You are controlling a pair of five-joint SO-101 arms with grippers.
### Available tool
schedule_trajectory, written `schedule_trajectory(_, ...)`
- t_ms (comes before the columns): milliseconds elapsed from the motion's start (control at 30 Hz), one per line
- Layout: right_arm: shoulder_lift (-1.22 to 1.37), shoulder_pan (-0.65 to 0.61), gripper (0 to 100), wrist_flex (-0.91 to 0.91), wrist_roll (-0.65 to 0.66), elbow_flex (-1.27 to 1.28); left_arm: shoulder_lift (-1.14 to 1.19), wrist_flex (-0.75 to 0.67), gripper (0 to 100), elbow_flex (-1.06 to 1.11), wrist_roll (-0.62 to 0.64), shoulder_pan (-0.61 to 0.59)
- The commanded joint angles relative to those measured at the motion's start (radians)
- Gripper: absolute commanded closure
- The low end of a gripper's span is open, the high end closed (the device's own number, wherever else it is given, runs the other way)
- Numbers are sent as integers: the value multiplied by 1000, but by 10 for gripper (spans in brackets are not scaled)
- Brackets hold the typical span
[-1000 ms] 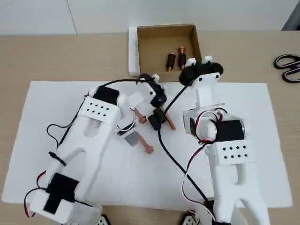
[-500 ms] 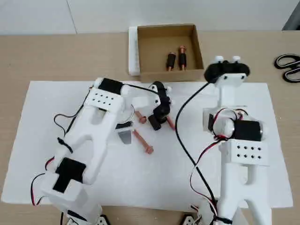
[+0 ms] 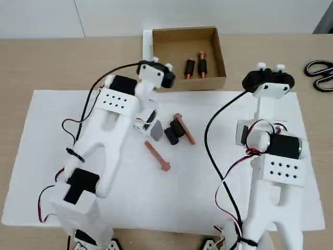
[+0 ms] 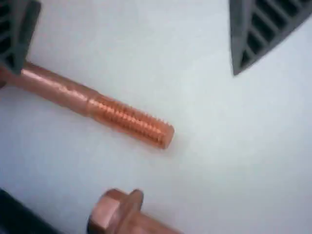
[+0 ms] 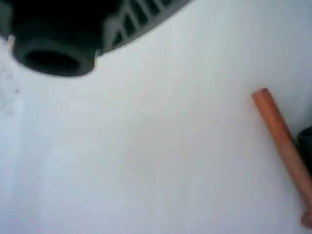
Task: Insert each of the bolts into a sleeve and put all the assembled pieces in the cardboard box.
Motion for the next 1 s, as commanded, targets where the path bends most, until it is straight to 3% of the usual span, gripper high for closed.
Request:
schedule_trajectory(0, -28, 4, 995, -27, 9, -12, -17, 23, 739, 10, 109, 25)
schedule_trajectory(133, -28, 8, 995, -27, 9, -12, -9, 34, 739, 12, 439, 94)
schedule_trajectory(233, -28, 8, 994, -27, 9, -12, -6, 54, 739, 18, 543, 141)
schedule_trajectory(800, -28, 8, 994, -39, 11, -12, 224, 80, 744, 76, 683, 169)
schedule_trajectory(967, -28, 8, 994, -39, 11, -12, 224, 80, 885, 74, 678, 173)
